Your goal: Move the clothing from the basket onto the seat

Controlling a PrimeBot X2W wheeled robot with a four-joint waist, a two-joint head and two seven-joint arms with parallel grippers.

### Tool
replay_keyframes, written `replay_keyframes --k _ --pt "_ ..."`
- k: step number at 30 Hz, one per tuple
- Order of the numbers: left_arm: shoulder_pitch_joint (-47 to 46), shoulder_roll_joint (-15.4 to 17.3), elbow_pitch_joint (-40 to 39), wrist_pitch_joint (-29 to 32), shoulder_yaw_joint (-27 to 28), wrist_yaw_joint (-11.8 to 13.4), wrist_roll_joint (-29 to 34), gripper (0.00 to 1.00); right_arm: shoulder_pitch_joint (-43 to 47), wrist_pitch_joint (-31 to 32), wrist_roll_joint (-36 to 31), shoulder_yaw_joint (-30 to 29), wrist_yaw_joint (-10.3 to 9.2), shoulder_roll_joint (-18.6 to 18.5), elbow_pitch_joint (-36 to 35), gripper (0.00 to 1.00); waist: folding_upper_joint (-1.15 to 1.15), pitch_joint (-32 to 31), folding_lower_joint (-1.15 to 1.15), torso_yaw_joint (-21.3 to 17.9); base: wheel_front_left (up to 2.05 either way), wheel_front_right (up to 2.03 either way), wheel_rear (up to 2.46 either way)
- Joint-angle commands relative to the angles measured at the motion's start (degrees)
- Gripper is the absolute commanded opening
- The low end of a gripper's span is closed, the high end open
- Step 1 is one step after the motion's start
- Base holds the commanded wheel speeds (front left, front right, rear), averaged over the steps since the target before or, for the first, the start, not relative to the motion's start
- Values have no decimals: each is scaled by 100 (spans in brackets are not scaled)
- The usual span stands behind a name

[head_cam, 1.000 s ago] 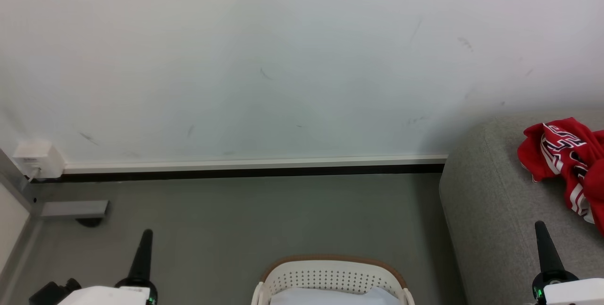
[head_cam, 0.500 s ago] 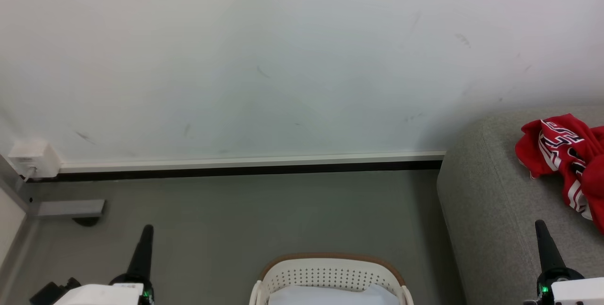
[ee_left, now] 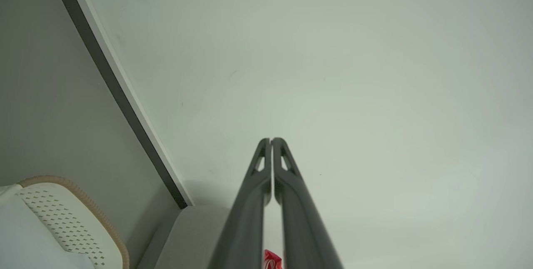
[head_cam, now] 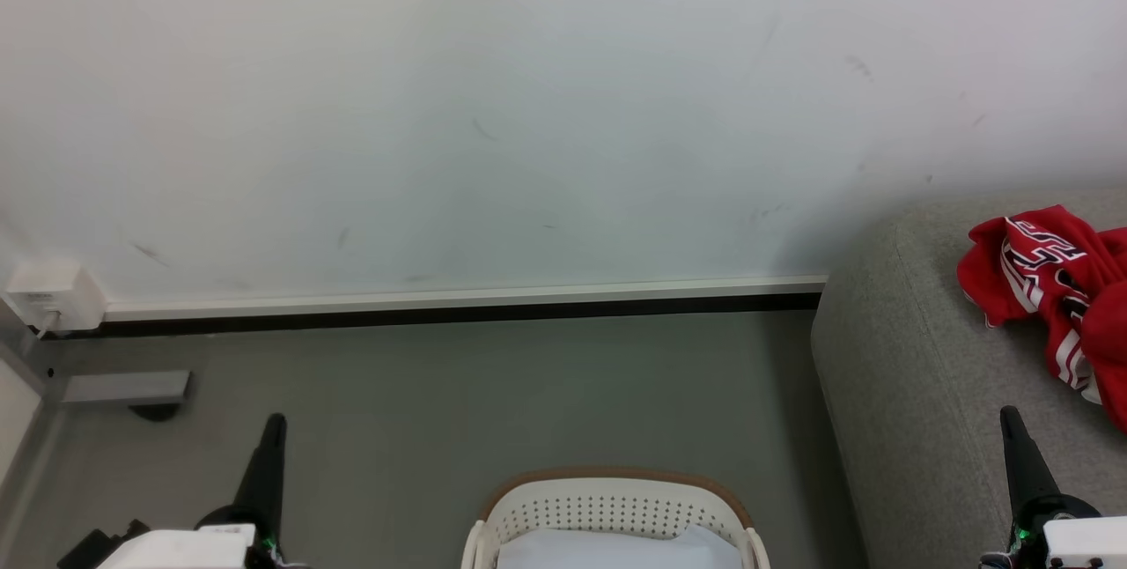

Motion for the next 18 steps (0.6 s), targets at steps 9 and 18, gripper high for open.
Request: replay_keyframes --k 9,18 --pt "-83 -18 -55 137 68 -49 -420 0 -77 132 455 -82 -10 33 -57 0 0 34 0 -30 0 0 0" --pt "-85 -38 -74 228 97 -55 -739 0 -85 227 760 -135 -11 67 -61 0 0 65 0 -59 0 0 0"
